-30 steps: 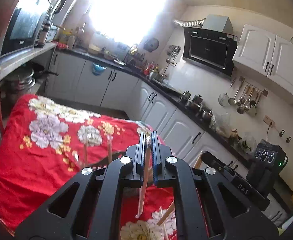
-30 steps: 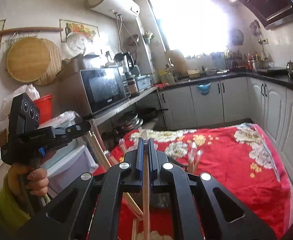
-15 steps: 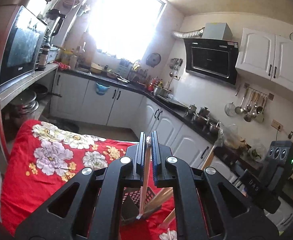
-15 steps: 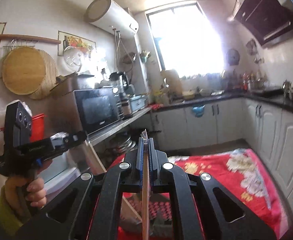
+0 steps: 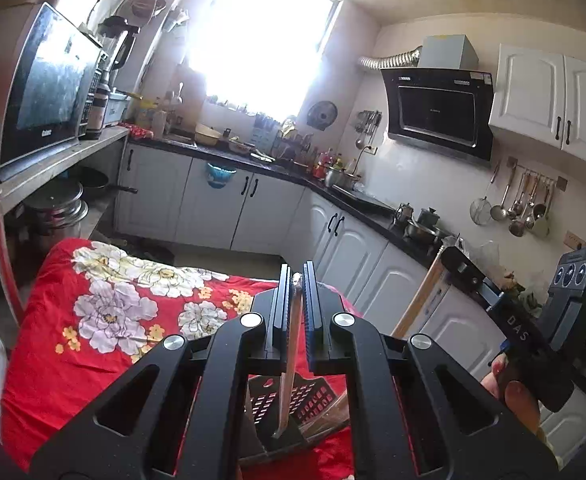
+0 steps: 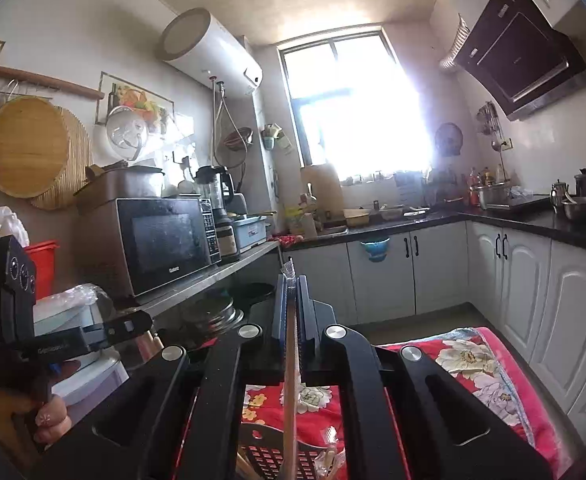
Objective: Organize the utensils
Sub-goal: 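Lift both held chopsticks and lower them into the grey mesh caddy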
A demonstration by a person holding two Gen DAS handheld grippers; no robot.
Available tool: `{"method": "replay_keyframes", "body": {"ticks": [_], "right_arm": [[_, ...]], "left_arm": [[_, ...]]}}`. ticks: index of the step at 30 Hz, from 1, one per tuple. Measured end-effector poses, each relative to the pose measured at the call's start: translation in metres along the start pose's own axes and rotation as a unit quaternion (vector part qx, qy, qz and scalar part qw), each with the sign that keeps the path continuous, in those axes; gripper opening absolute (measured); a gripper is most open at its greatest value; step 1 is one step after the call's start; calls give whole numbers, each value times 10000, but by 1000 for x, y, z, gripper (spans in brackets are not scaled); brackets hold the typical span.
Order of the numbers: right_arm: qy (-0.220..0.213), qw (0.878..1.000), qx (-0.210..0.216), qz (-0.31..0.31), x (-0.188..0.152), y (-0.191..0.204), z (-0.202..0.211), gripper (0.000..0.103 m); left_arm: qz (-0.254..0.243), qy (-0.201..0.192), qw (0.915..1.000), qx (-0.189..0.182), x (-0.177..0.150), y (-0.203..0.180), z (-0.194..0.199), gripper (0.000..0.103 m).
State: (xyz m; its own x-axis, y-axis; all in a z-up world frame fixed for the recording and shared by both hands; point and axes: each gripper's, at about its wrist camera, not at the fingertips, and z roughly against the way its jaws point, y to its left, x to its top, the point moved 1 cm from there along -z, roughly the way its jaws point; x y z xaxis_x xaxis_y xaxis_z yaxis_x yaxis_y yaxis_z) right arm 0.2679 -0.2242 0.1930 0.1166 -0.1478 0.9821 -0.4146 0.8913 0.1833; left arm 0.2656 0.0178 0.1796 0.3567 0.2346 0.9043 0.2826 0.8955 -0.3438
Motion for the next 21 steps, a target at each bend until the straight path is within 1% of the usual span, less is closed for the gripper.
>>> {"method": "replay_keyframes", "body": {"ticks": [4, 13, 21], "right_arm": [[3, 10000, -38, -19, -10, -3, -7, 5], [42, 9998, -78, 200, -38, 0, -16, 5], [189, 9995, -131, 200, -55, -1, -20, 5]], "left_arm": [[31, 55, 10000, 18, -8, 1, -9, 3], [174, 267, 9995, 49, -31, 11, -27, 3], [108, 378, 9992, 100, -45, 11, -34, 3]]}}
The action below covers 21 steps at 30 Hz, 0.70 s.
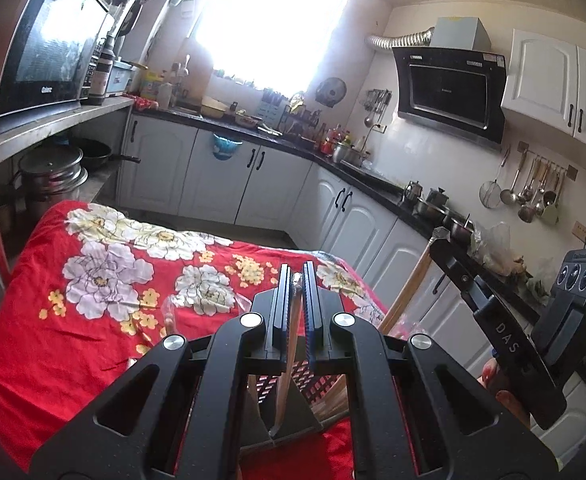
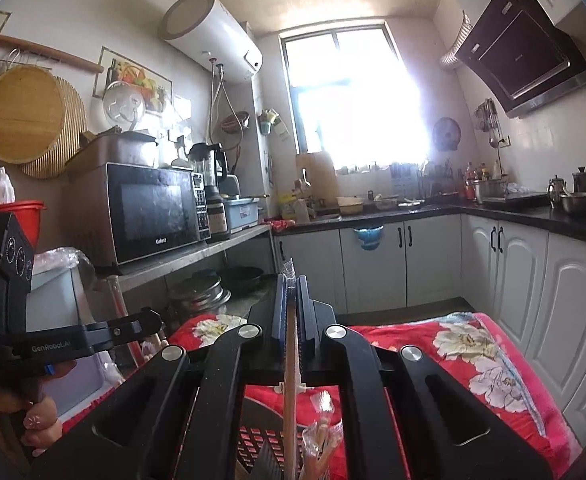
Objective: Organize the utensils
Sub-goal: 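Lift both held chopsticks and lower them into the grey mesh caddy, then open both tools and withdraw them from the caddy toward the chopstick pile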
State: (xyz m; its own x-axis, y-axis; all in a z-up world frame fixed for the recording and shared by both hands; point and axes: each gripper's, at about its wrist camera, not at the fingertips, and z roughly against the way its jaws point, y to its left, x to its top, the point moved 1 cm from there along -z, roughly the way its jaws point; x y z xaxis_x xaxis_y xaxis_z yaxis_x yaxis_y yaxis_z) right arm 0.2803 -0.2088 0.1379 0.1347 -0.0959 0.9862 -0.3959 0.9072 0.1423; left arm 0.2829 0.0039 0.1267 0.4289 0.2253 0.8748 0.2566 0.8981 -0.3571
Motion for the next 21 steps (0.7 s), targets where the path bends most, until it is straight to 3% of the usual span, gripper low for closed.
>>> {"method": "replay_keyframes", "body": {"ticks": [16, 20, 21], "right_arm": [[478, 9986, -47, -213, -24, -3, 12, 6], [573, 9976, -74, -376, -30, -5, 17, 27], [584, 9975, -78, -403, -30, -5, 18, 28]], "left_arm": [[105, 146, 9998, 105, -19, 8, -3, 3], [80, 150, 9998, 134, -22, 7, 1, 3], [81, 166, 9997, 140, -23, 8, 1, 3]]}}
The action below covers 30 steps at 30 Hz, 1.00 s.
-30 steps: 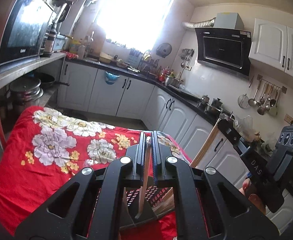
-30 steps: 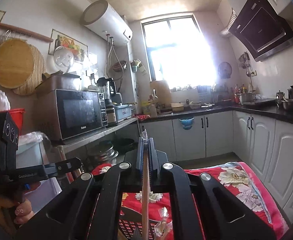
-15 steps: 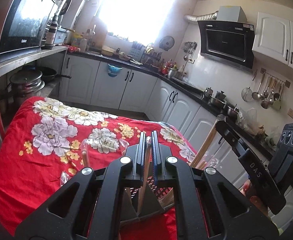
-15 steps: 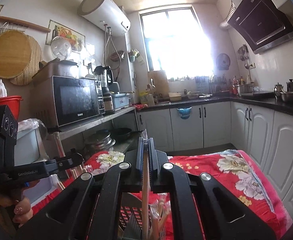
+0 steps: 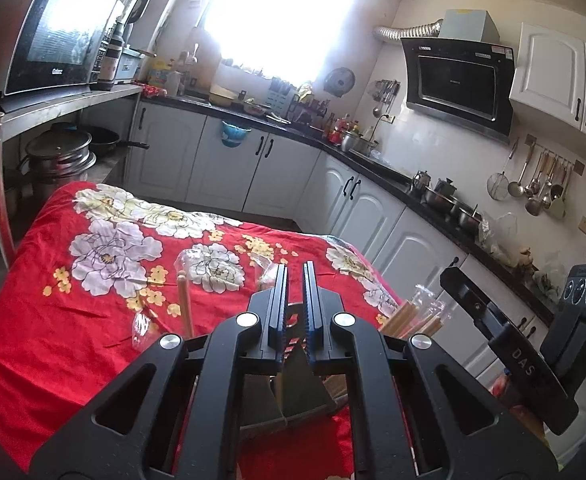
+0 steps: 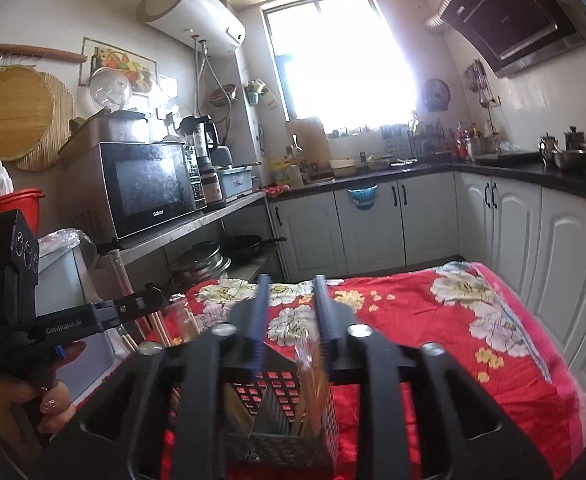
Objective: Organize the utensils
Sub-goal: 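Open both tools and withdraw them from the caddy toward the chopstick pile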
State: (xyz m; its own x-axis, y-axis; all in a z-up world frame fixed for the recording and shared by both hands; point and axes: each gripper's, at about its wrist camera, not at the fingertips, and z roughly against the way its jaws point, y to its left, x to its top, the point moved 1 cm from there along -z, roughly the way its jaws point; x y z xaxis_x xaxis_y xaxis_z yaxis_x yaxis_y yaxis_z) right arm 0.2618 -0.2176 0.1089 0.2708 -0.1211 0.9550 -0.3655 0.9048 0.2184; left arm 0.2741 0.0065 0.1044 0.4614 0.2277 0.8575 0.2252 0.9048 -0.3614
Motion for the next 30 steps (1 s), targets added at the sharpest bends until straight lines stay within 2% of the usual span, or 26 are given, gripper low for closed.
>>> {"method": "replay_keyframes", "body": {"ticks": [3, 5, 9, 11, 13, 15, 16, 18, 20, 22, 30], "right_arm": [[58, 10000, -33, -19, -2, 0, 3, 29], [76, 9999, -88, -59, -3, 0, 6, 36], [90, 9997, -183, -106, -7, -2, 13, 43], [124, 9996, -227, -134, -9, -4, 16, 49], [173, 9994, -257, -183, -11, -5, 18, 53], [211, 9991, -284, -241, -13, -8, 22, 56], [248, 9989, -294, -258, -15, -8, 23, 58], [299, 9987, -312, -263, -16, -9, 26, 62], [333, 9986, -334, -246, -18, -9, 29, 66], [377, 9983, -382, -209, -21, -8, 32, 68], [550, 9973, -459, -173, -33, -5, 43, 76]], "left_arm": [[36, 30, 10000, 27, -3, 2, 3, 9], [71, 44, 10000, 41, -4, 3, 6, 20], [79, 29, 10000, 35, -7, 3, 13, 25], [101, 31, 9999, 11, -7, 3, 15, 34], [111, 16, 9999, -4, -9, 3, 21, 37], [114, 1, 9999, -13, -11, 3, 27, 44], [130, -12, 9999, -13, -11, 3, 29, 51], [162, -30, 9999, -22, -14, 3, 36, 55], [208, -32, 9998, -19, -17, 3, 41, 65], [240, -31, 9997, -10, -18, 2, 44, 67], [280, -12, 9996, 47, -29, 2, 60, 86]]}}
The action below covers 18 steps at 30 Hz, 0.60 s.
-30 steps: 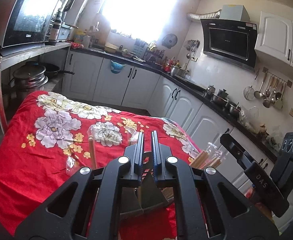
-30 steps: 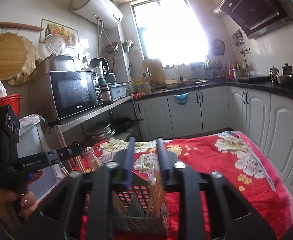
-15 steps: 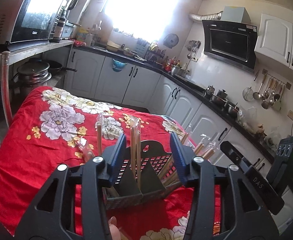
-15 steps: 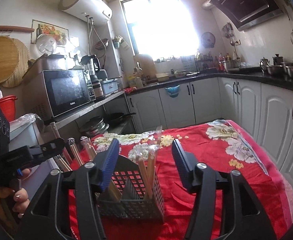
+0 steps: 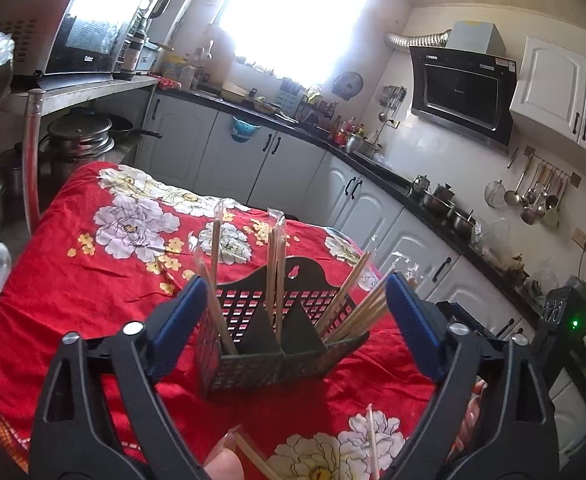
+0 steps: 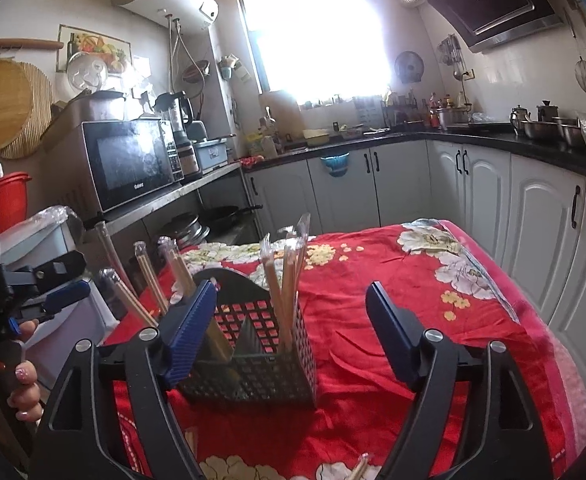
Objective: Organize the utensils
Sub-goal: 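Open both tools and withdraw them from the caddy toward the chopstick pile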
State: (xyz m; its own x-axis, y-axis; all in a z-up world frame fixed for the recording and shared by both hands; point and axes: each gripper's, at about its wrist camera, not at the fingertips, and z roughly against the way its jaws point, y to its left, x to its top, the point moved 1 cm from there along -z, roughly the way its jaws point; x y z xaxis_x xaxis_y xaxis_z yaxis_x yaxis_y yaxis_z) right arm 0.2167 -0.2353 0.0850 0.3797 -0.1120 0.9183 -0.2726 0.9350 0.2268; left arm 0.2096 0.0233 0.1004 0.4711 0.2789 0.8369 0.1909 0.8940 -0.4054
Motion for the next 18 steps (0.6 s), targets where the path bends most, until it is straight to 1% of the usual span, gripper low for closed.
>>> {"method": "replay_keyframes", "body": {"ticks": [5, 10, 18], "right_arm": [[86, 10000, 1, -36, -7, 0, 6, 80], [177, 9998, 36, -11, -13, 3, 12, 82], [397, 9991, 66, 126, -27, 9, 17, 82]], "left_arm": [[-81, 20, 9999, 91, -10, 1, 7, 92], [-30, 140, 9998, 120, -23, 6, 10, 92], [95, 277, 9993, 229, -37, 19, 15, 92]]}}
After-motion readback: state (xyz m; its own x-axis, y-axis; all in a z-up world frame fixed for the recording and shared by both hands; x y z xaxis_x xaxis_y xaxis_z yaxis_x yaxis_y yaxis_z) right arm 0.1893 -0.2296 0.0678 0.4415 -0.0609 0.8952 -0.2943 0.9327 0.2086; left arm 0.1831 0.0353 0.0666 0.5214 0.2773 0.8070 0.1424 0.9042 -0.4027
